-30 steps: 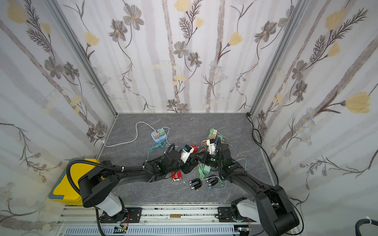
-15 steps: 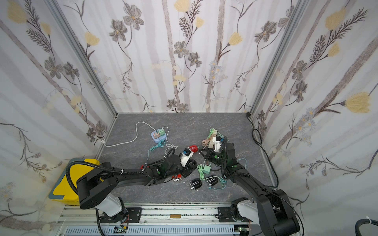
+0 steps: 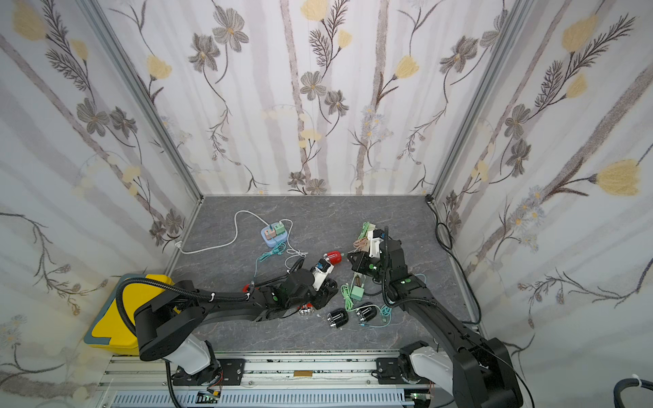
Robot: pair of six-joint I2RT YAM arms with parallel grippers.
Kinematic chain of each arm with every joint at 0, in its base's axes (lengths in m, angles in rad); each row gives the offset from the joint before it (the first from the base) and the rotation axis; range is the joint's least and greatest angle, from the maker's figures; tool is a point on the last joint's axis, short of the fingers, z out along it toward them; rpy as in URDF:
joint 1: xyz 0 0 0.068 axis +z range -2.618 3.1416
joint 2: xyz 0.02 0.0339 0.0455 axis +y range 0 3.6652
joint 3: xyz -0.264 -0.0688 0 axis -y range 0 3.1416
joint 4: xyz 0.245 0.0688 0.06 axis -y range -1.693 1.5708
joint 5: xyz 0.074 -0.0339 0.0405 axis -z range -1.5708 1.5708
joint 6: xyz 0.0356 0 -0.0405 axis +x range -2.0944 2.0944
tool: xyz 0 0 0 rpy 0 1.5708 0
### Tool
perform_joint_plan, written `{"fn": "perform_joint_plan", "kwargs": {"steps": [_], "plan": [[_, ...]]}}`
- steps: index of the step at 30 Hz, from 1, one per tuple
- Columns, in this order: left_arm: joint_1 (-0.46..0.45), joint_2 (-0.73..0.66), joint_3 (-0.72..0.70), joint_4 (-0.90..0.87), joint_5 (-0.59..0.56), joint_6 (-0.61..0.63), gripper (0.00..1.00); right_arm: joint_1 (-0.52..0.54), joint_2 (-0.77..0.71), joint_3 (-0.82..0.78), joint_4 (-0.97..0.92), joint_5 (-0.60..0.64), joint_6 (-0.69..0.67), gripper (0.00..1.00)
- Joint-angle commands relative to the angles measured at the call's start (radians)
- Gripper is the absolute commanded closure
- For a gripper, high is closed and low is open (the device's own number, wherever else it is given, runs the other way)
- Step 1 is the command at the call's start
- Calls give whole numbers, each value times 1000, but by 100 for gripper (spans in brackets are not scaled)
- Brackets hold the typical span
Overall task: Unplug the electric shaver
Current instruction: Place the electric shaver at the center of the board.
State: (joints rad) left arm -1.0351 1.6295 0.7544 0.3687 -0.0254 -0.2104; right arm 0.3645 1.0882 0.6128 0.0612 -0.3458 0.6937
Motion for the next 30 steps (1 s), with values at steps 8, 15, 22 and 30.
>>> {"fn": "perform_joint_plan", "kwargs": {"steps": [8,15,22,30], "plan": [[-1,115,111,-134,-45,-66,57,-18,-47,-4,-269,383,-136,95],[-2,156,146,-215,-45,-73,55,-42,-33,-46,-275,406,-128,95],[-16,153,146,-302,-9,-58,54,-60,-12,-61,-272,397,-128,95],[-40,127,104,-376,25,-80,52,-76,-10,-82,-234,341,-128,95]]}}
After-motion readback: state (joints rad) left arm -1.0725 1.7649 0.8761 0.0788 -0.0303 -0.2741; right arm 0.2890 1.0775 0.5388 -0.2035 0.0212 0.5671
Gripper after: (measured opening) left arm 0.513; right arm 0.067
